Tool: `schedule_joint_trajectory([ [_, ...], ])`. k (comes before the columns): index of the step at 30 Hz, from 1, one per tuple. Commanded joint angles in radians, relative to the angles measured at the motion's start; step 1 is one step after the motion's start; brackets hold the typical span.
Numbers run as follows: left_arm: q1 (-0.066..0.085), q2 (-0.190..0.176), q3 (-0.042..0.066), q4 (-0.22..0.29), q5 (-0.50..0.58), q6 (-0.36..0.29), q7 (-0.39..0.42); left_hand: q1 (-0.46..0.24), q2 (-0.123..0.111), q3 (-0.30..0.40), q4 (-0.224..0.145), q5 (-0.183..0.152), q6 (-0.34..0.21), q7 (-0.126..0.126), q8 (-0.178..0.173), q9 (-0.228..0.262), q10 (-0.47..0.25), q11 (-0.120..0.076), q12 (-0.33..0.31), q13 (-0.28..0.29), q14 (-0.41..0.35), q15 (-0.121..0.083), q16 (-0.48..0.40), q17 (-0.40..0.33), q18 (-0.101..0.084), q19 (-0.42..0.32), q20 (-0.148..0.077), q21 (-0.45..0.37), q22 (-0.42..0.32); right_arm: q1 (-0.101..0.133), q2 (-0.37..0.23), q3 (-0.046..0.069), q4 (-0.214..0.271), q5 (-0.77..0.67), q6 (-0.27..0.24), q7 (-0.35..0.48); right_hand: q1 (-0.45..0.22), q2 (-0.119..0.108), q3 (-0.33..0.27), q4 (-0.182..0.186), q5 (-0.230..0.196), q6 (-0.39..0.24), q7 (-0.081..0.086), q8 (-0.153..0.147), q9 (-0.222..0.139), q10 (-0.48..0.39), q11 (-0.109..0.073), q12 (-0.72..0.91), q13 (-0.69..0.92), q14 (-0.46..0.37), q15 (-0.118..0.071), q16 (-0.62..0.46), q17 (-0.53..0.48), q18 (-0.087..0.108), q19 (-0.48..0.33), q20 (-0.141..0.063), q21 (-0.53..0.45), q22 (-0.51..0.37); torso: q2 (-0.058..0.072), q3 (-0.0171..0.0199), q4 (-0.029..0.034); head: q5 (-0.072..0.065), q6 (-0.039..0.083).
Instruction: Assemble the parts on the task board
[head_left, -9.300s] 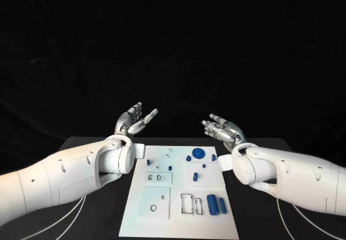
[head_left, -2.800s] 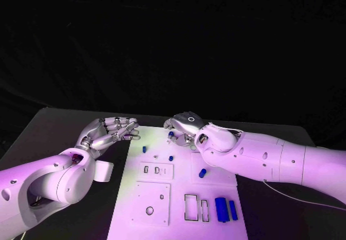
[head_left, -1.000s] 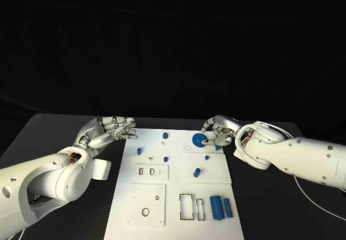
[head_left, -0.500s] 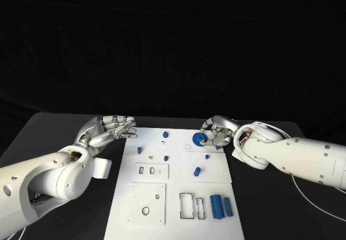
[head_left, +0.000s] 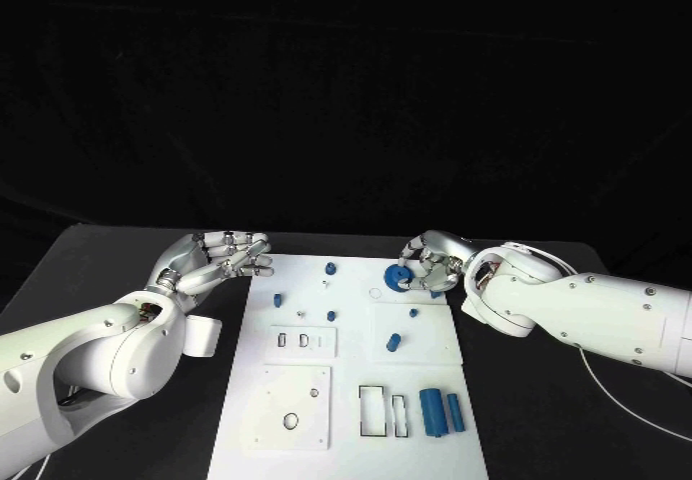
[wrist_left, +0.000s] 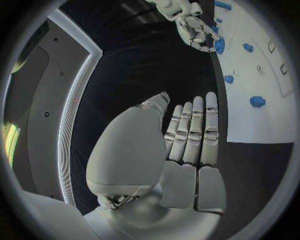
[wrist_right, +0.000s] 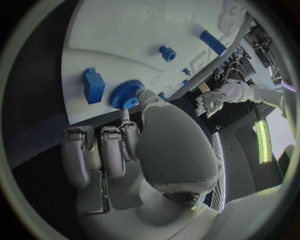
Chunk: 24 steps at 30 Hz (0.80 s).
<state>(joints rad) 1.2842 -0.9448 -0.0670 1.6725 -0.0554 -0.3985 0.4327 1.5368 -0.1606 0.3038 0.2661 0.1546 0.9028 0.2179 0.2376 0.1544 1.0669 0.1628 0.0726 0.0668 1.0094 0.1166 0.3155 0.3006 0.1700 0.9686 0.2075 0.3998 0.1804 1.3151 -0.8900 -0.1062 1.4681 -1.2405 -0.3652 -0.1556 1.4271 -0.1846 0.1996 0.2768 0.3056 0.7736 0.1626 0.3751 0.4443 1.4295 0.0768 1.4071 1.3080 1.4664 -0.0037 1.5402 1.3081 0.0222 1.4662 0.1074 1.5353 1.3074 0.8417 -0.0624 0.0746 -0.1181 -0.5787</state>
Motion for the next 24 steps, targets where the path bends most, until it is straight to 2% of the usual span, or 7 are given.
schedule_joint_trajectory([
  [1, 0.001, 0.001, 0.001, 0.002, 0.000, 0.019, 0.003, 0.007, 0.000, 0.006, -0.001, -0.003, -0.001, 0.000, -0.006, -0.001, -0.003, 0.003, -0.006, -0.001, -0.006, 0.000, -0.003, 0.001, 0.009, -0.005, 0.001, 0.006, 0.001, -0.004, 0.004, -0.002, -0.003, -0.022, 0.021, -0.006, 0.017, 0.001, 0.011, -0.002, -0.008, 0.009, -0.002, 0.005, -0.003, 0.009, -0.001, 0.007, 0.092, 0.089, 0.008, 0.007, 0.189, -0.010, 0.073, 0.004, 0.004, 0.222, 0.001, -0.0003, -0.0004, 0.000, -0.001],
  [4, 0.001, 0.001, 0.001, 0.001, 0.000, 0.020, 0.002, 0.008, 0.001, 0.007, -0.002, -0.003, 0.000, 0.000, -0.006, -0.001, -0.003, 0.003, -0.007, -0.001, -0.006, 0.000, -0.003, 0.002, 0.009, -0.006, 0.001, 0.007, 0.002, -0.007, 0.006, -0.002, 0.000, -0.069, 0.014, -0.010, 0.039, 0.003, 0.043, -0.014, -0.054, 0.019, -0.002, 0.004, -0.009, 0.015, -0.002, 0.016, 0.102, 0.090, 0.008, 0.008, 0.193, -0.012, 0.078, 0.004, 0.009, 0.229, 0.001, -0.0001, 0.0000, -0.001, -0.002],
  [8, 0.001, 0.002, 0.001, 0.001, 0.000, 0.021, 0.001, 0.008, 0.001, 0.007, -0.002, -0.003, 0.000, 0.000, -0.006, -0.001, -0.003, 0.003, -0.007, -0.001, -0.006, 0.000, -0.003, 0.002, 0.009, -0.006, 0.001, 0.007, 0.002, -0.014, 0.007, -0.002, 0.010, -0.140, -0.006, -0.010, 0.050, 0.000, 0.078, -0.023, -0.073, 0.044, -0.006, 0.008, -0.014, 0.027, -0.005, 0.030, 0.118, 0.091, 0.006, 0.010, 0.197, -0.015, 0.086, 0.003, 0.017, 0.240, 0.000, -0.0003, -0.0002, -0.003, -0.004],
  [17, 0.001, 0.001, 0.001, 0.000, 0.000, 0.023, -0.002, 0.008, 0.002, 0.008, -0.002, -0.003, -0.001, 0.001, -0.006, -0.001, -0.004, 0.003, -0.007, -0.001, -0.007, 0.000, -0.004, 0.002, 0.009, -0.006, 0.001, 0.008, 0.002, -0.023, 0.005, -0.002, 0.039, -0.224, -0.073, 0.002, 0.045, -0.011, 0.125, -0.029, -0.076, 0.082, -0.016, 0.014, -0.021, 0.034, -0.013, 0.038, 0.127, 0.091, -0.001, 0.011, 0.200, -0.020, 0.098, -0.002, 0.029, 0.255, -0.001, -0.0003, 0.0007, -0.001, -0.001],
  [24, 0.001, 0.001, 0.001, 0.000, 0.000, 0.024, -0.003, 0.008, 0.003, 0.010, -0.003, -0.003, -0.001, 0.001, -0.007, -0.001, -0.005, 0.004, -0.007, -0.001, -0.007, 0.000, -0.004, 0.003, 0.008, -0.007, 0.001, 0.009, 0.003, -0.024, 0.002, -0.002, 0.080, -0.266, -0.166, 0.012, 0.018, -0.017, 0.156, -0.022, -0.059, 0.100, -0.021, 0.011, -0.029, 0.042, -0.019, 0.045, 0.135, 0.091, -0.006, 0.011, 0.200, -0.022, 0.105, -0.007, 0.035, 0.263, -0.001, -0.0009, 0.0000, 0.003, 0.007],
])
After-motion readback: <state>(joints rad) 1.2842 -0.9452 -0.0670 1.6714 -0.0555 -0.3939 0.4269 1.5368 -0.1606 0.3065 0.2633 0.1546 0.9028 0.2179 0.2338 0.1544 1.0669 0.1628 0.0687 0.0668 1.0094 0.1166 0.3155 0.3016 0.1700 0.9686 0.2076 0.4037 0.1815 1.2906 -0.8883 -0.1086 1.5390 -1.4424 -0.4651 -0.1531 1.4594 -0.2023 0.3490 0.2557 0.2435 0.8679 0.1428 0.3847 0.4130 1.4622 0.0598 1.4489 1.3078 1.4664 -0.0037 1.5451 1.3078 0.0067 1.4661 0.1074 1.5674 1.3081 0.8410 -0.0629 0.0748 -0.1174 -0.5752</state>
